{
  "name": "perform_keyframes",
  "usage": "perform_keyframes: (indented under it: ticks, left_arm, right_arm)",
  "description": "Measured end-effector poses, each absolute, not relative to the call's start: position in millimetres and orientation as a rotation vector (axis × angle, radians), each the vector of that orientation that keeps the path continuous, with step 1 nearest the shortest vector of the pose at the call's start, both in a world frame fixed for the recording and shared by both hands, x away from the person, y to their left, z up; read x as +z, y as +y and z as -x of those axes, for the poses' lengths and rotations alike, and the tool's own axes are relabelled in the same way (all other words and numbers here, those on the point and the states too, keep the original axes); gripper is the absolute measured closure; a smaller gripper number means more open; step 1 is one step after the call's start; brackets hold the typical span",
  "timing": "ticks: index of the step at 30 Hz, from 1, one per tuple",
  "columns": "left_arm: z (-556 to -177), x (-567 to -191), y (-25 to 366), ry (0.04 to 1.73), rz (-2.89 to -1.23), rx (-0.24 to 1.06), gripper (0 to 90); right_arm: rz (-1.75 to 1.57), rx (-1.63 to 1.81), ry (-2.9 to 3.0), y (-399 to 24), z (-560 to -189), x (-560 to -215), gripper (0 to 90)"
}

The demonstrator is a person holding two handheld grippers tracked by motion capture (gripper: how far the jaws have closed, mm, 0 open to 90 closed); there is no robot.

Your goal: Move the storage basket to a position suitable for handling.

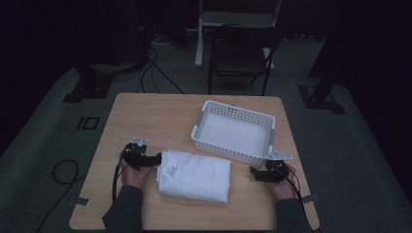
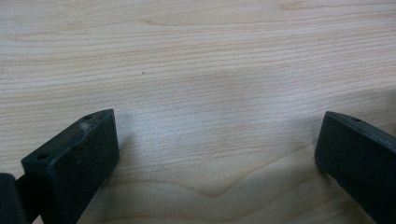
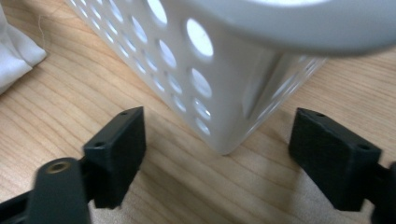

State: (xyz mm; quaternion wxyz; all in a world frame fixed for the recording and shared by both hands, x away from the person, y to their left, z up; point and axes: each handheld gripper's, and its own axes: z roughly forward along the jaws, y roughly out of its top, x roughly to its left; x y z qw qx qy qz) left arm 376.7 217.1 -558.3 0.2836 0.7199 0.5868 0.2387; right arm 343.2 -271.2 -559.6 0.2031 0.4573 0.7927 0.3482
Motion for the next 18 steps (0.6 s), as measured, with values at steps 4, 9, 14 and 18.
perform_keyframes:
  ticks: [4,9,14,18]
  left_arm:
    - [-376.6,-558.2,217.4,1.566,-1.930,0.636,0.0]
    - [-376.4,-557.9,217.2,1.574,-1.929,0.635,0.0]
    - [-376.7,-558.0,216.7,1.583,-1.920,0.640,0.0]
    - [-377.0,-558.1,216.8,1.584,-1.920,0.642,0.0]
  right_arm:
    - [-1.281,0.960,2.217,-270.7,-342.4,-559.9,13.6]
    - [-1.284,0.959,2.212,-270.8,-341.8,-559.9,14.2]
    - [-1.318,0.952,2.184,-269.3,-339.7,-559.9,15.1]
    - [-1.332,0.930,2.199,-269.9,-338.0,-555.7,25.4]
